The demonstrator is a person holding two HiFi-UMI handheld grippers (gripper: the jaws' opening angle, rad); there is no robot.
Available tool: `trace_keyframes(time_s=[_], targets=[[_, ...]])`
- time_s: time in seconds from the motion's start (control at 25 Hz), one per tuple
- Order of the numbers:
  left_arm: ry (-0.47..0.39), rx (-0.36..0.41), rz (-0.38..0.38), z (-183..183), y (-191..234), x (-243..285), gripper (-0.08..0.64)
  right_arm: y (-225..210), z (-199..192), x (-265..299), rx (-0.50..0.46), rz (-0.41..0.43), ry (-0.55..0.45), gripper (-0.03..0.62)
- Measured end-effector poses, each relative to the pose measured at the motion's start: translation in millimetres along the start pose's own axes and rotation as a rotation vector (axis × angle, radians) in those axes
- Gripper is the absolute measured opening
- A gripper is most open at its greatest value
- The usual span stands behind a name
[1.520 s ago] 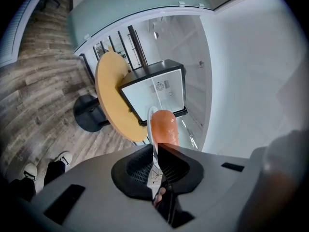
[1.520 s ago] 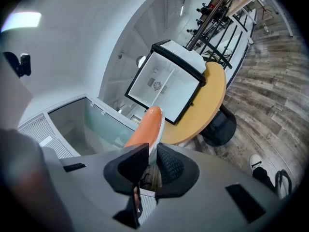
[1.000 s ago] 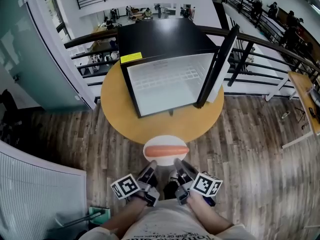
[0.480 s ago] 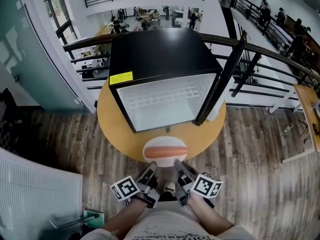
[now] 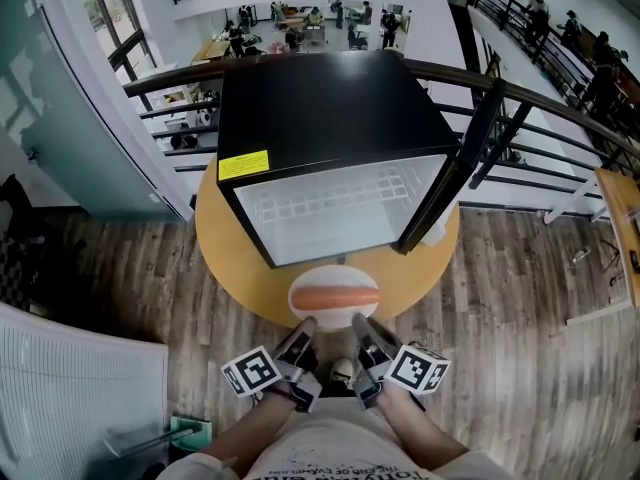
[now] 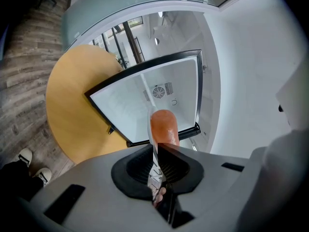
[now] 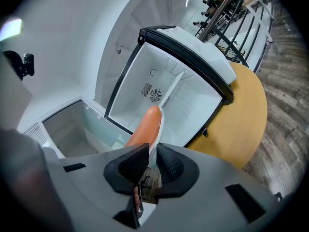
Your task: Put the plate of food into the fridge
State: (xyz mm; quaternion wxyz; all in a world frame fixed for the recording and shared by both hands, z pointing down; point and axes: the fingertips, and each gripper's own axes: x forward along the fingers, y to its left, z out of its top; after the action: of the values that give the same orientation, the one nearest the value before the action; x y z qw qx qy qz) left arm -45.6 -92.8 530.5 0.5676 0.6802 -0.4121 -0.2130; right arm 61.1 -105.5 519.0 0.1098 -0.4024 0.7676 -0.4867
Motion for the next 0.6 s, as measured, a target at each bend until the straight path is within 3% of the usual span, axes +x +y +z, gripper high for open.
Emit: trace_keyframes(time_s=[0.08, 0.6], targets=[[-0.001, -0.027, -0.029, 6.1, -4.3, 5.0, 0.043, 2.0, 2.2, 6.1, 0.009, -0.004, -0.006, 0.064], [-0.002, -0.027, -0.055, 45.1, -18.0, 36.8, 0.043, 12.2, 41.6, 40.5, -0.034, 0.005, -0.041, 0.064]])
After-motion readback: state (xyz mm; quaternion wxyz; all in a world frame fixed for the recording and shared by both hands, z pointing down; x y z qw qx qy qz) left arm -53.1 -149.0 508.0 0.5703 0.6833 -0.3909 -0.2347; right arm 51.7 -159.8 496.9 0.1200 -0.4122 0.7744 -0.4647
